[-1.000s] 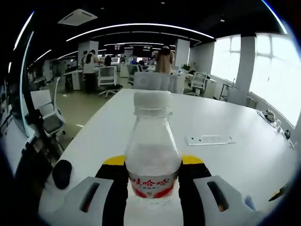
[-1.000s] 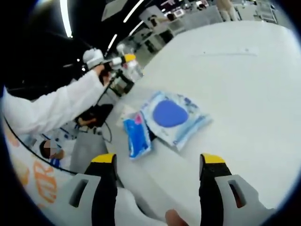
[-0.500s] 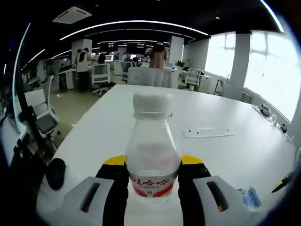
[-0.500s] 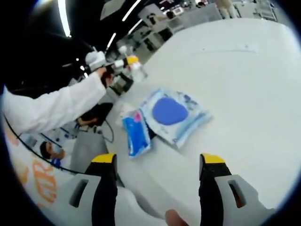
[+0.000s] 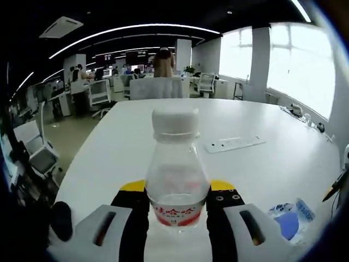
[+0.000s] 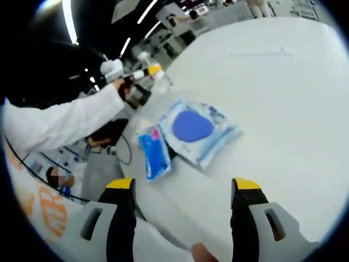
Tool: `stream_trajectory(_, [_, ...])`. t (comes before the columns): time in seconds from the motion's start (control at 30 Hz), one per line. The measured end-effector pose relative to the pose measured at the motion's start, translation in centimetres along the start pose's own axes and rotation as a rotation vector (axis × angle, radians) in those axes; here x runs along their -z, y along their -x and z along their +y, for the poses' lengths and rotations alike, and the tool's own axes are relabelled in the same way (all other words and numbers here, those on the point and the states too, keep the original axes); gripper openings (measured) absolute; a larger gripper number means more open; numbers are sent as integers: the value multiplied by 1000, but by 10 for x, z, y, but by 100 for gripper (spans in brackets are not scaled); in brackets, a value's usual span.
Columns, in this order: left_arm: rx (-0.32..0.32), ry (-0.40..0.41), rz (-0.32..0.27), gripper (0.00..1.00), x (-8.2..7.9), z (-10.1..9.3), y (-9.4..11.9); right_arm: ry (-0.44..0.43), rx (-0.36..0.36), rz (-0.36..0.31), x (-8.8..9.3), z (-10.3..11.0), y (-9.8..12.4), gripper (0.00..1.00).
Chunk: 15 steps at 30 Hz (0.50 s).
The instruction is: Arrange the tabletop items into an orderly group along one side of the table until the central work area is clear of visible clutter.
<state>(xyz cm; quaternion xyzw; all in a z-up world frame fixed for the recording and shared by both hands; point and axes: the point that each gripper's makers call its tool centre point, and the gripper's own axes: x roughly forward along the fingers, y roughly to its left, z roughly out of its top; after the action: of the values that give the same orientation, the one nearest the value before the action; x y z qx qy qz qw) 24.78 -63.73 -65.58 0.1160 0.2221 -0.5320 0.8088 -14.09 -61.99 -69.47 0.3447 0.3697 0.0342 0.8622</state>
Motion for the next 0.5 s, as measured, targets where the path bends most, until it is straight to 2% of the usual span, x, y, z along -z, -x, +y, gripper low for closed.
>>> stream_trajectory(0.5, [-29,73,-5,40,17,8,-8,-15,0,24,3,0,-6,70])
